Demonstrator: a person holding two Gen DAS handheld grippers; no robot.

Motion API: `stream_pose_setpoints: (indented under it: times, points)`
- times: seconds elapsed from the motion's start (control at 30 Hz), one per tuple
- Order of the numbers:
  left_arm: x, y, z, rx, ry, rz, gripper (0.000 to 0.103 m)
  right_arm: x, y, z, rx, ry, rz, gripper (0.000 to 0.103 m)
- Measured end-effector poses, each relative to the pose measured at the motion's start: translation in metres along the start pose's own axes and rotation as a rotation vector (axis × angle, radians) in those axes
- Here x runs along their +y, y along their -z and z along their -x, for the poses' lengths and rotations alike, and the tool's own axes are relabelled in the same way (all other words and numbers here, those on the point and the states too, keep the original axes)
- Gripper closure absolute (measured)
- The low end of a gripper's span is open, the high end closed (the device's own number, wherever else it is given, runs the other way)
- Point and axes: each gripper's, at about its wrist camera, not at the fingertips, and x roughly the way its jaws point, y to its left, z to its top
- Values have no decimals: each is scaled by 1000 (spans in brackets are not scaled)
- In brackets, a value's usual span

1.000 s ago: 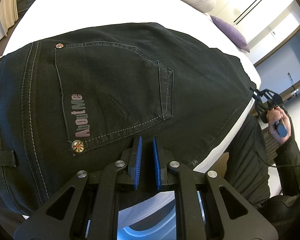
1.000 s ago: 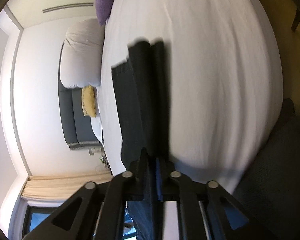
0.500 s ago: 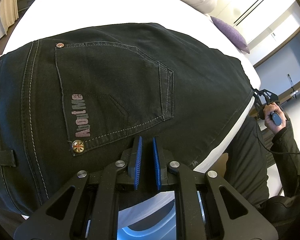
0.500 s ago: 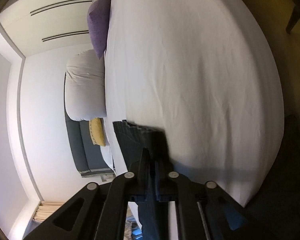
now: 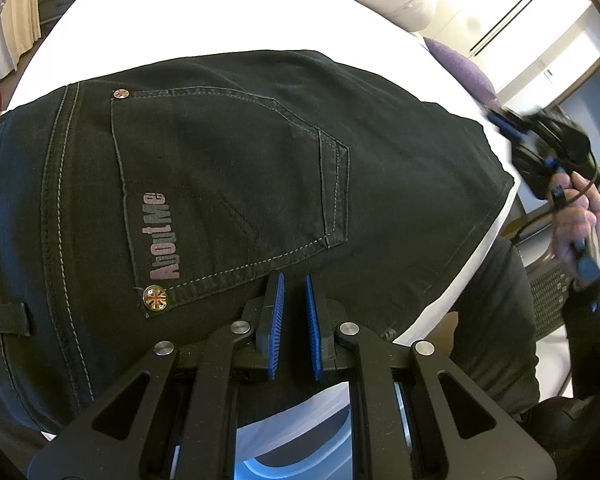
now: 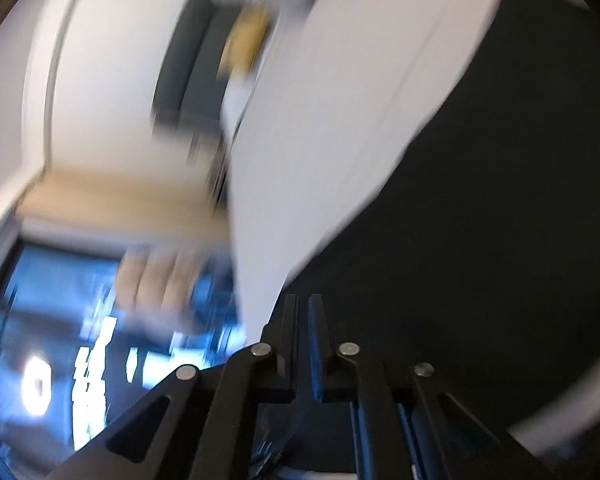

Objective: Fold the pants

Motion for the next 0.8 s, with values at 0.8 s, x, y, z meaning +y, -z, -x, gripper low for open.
stream_pose_setpoints:
  times: [0.8]
  points:
    - [-45, -12, 18, -14, -135, -77, 92, -115, -131, 193, -545, 357, -196, 99]
